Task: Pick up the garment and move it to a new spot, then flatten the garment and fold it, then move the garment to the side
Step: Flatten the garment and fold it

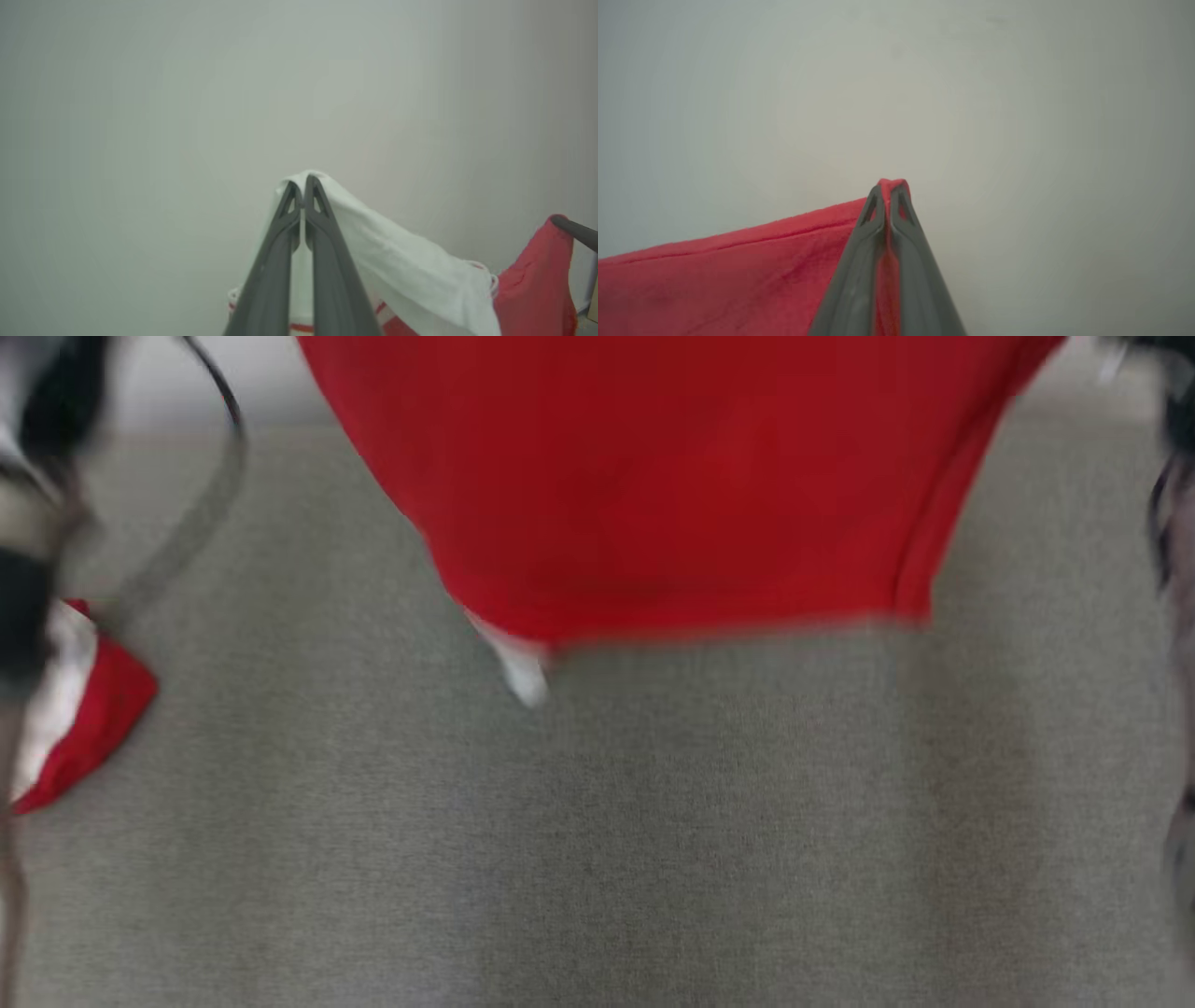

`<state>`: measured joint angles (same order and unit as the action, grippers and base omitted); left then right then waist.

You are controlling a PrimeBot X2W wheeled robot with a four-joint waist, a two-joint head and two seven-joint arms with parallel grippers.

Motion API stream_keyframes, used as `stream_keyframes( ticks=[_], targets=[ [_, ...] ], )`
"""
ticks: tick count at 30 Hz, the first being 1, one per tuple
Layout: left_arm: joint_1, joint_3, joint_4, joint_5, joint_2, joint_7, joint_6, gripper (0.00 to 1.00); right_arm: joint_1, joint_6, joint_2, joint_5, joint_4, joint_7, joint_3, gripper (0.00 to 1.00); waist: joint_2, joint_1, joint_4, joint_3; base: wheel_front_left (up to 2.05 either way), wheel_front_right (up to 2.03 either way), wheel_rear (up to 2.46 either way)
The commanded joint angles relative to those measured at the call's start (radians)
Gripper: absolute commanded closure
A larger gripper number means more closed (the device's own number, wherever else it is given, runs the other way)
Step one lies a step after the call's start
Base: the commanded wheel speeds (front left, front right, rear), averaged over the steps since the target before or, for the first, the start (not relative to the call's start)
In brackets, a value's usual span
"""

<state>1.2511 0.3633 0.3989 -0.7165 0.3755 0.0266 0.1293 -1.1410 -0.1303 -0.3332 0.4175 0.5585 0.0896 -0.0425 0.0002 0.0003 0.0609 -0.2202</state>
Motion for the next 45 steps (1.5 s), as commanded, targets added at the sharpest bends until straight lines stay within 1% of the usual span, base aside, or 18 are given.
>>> stream_keyframes(
  ticks=[1,5,7,9,10,14,19,23,25,29,33,35,37,39,40,42,45],
  targets=[
    [0.148,-0.011,0.070,-0.010,0.003,-0.008,-0.001,1.00,-0.149,-0.001,0.013,-0.025,0.057,0.009,0.006,1.00,-0.0002,-0.0003,-0.060,-0.176,0.00,0.00,0.00],
    [0.407,-0.002,0.209,0.014,0.003,-0.037,-0.001,1.00,-0.408,-0.001,0.026,-0.089,0.181,-0.003,0.020,1.00,-0.0002,-0.0003,-0.075,-0.264,0.00,0.00,0.00],
    [0.510,0.013,0.269,0.022,-0.004,-0.058,-0.001,1.00,-0.511,-0.001,0.035,-0.121,0.242,-0.020,0.032,1.00,-0.0002,-0.0003,-0.080,-0.300,0.00,0.00,0.00],
    [0.591,0.024,0.323,0.021,-0.006,-0.077,-0.001,1.00,-0.584,-0.001,0.038,-0.159,0.298,-0.032,0.033,1.00,-0.0002,-0.0003,-0.082,-0.329,0.00,0.00,0.00],
    [0.591,0.024,0.323,0.021,-0.006,-0.077,-0.001,1.00,-0.584,-0.001,0.038,-0.159,0.298,-0.032,0.033,1.00,-0.0002,-0.0003,-0.082,-0.329,0.00,0.00,0.00],
    [0.721,0.055,0.407,0.023,0.007,-0.113,-0.001,1.00,-0.719,-0.001,0.031,-0.207,0.392,-0.060,0.045,1.00,-0.0002,-0.0003,-0.089,-0.388,0.00,0.00,0.00],
    [0.791,0.073,0.487,-0.021,-0.009,-0.158,-0.002,1.00,-0.805,-0.001,0.026,-0.235,0.487,-0.108,0.062,1.00,-0.0002,-0.0003,-0.079,-0.427,0.00,0.00,0.00],
    [0.759,0.129,0.503,-0.058,0.002,-0.182,-0.002,1.00,-0.822,-0.001,0.030,-0.240,0.538,-0.144,0.054,1.00,-0.0002,-0.0003,-0.072,-0.428,0.00,0.00,0.00],
    [0.742,0.140,0.502,-0.088,0.006,-0.193,-0.002,1.00,-0.815,-0.001,0.038,-0.231,0.556,-0.158,0.039,1.00,-0.0002,-0.0003,-0.073,-0.426,0.00,0.00,0.00],
    [0.634,0.201,0.448,-0.152,0.023,-0.208,-0.002,1.00,-0.742,-0.001,0.030,-0.189,0.558,-0.192,-0.033,1.00,-0.0002,-0.0003,-0.066,-0.396,0.00,0.00,0.00],
    [0.486,0.250,0.365,-0.219,0.070,-0.229,-0.002,1.00,-0.599,-0.001,0.023,-0.096,0.508,-0.216,-0.132,1.00,-0.0002,-0.0003,-0.074,-0.337,0.00,0.00,0.00],
    [0.395,0.258,0.314,-0.255,0.089,-0.247,-0.002,1.00,-0.500,-0.001,-0.002,-0.020,0.454,-0.222,-0.176,1.00,-0.0002,-0.0003,-0.072,-0.303,0.00,0.00,0.00],
    [0.295,0.253,0.261,-0.282,0.110,-0.263,-0.002,1.00,-0.378,-0.001,-0.041,0.058,0.389,-0.218,-0.216,1.00,-0.0002,-0.0003,-0.071,-0.268,0.00,0.00,0.00],
    [0.188,0.233,0.196,-0.305,0.132,-0.277,-0.008,1.00,-0.246,-0.001,-0.077,0.129,0.309,-0.211,-0.254,1.00,-0.0002,-0.0003,-0.071,-0.232,0.00,0.00,0.00],
    [0.128,0.228,0.157,-0.311,0.142,-0.282,-0.015,1.00,-0.178,-0.001,-0.095,0.163,0.263,-0.206,-0.269,1.00,-0.0002,-0.0003,-0.070,-0.215,0.00,0.00,0.00],
    [0.005,0.199,0.065,-0.320,0.166,-0.288,-0.049,1.00,-0.040,-0.001,-0.139,0.227,0.167,-0.201,-0.283,1.00,-0.0002,-0.0003,-0.068,-0.184,0.00,0.00,0.00],
    [-0.203,0.148,-0.099,-0.338,0.187,-0.293,-0.124,1.00,0.181,-0.001,-0.198,0.286,0.031,-0.203,-0.280,1.00,-0.0002,-0.0003,-0.061,-0.137,0.00,0.00,0.00]
  ],
)
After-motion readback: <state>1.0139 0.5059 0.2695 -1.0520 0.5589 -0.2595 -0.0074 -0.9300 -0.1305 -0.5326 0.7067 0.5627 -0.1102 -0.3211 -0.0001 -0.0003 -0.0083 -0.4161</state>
